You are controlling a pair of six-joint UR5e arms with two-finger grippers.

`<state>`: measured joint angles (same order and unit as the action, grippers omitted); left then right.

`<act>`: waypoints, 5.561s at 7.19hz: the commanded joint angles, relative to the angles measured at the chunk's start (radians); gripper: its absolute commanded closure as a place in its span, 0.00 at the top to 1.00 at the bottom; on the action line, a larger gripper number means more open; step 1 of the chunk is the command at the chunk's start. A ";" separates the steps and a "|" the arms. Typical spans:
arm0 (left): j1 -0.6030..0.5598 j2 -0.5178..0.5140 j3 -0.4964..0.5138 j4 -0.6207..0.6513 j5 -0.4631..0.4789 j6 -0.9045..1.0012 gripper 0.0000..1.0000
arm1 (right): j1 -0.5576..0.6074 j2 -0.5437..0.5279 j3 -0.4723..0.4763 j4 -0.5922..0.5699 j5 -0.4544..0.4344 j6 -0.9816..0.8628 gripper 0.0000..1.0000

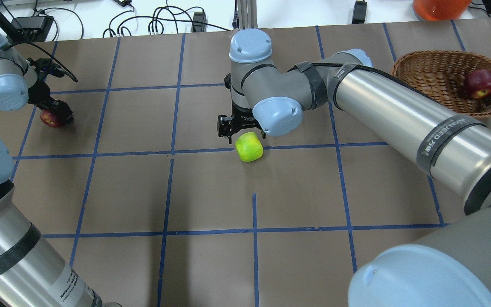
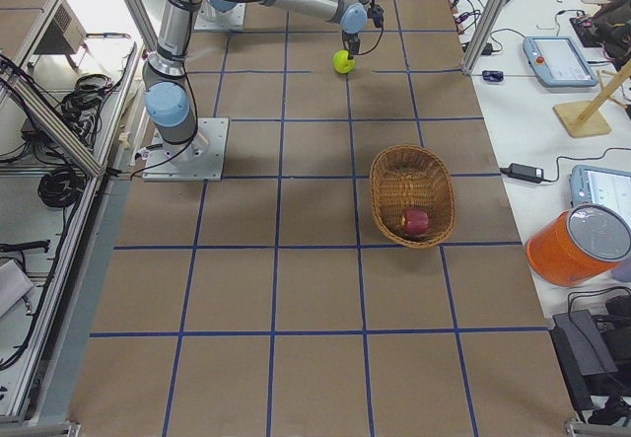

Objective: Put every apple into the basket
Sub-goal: 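Grasp the green apple with right gripper while left grasps red apple, then drop green apple into basket with right gripper while left carries red apple, then release the red apple at center with the left gripper and lift away, then reach the right gripper to the red apple at center and grasp it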

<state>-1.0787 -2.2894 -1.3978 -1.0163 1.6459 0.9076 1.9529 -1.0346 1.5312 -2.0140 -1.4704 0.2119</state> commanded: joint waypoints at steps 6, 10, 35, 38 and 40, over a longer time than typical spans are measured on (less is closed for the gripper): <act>-0.033 0.268 -0.166 -0.338 0.002 -0.379 0.27 | 0.011 0.044 0.000 -0.040 -0.129 -0.052 0.00; -0.315 0.435 -0.354 -0.297 -0.069 -0.834 0.27 | -0.215 -0.080 -0.093 0.101 -0.148 -0.048 0.00; -0.526 0.667 -0.077 -0.668 -0.057 -0.863 1.00 | -0.200 -0.075 -0.078 0.252 -0.031 -0.191 1.00; -0.533 0.659 -0.079 -0.599 -0.058 -0.865 1.00 | -0.109 -0.067 0.000 0.091 0.099 -0.097 1.00; -0.535 0.662 -0.081 -0.599 -0.058 -0.863 1.00 | -0.083 -0.004 0.015 0.031 0.090 -0.091 1.00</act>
<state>-1.6127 -1.6286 -1.4785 -1.6195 1.5872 0.0431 1.8543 -1.0759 1.5380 -1.9342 -1.3848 0.1080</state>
